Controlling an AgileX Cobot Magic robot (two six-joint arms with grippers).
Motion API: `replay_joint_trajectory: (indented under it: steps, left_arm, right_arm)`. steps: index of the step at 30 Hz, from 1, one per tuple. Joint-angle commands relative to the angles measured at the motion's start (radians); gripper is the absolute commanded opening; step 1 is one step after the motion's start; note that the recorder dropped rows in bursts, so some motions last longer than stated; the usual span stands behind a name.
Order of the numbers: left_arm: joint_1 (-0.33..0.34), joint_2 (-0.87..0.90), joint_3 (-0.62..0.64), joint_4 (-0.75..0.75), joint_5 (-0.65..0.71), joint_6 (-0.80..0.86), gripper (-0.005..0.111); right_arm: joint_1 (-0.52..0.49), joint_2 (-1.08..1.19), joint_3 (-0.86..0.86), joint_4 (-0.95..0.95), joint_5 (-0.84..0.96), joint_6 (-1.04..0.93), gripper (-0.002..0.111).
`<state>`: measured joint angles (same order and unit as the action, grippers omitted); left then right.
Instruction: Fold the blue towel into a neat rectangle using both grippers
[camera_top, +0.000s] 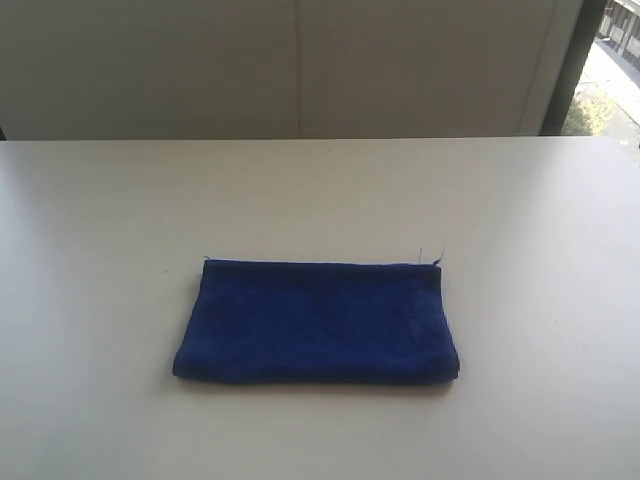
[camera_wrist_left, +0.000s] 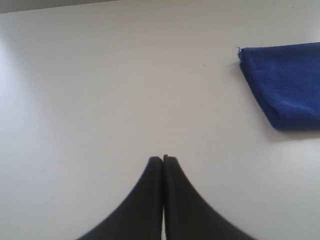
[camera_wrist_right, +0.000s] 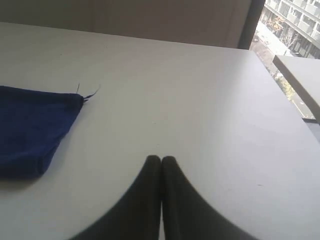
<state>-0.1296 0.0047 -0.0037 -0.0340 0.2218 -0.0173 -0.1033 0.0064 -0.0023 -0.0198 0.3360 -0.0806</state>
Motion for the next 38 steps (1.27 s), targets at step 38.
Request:
replay_joint_trajectory:
  steps: [38]
  left_arm:
    - [0.05, -0.005, 0.004, -0.003, -0.004, -0.006, 0.0]
  right_arm:
    - [0.003, -0.006, 0.002, -0.003, -0.001, 0.006, 0.0]
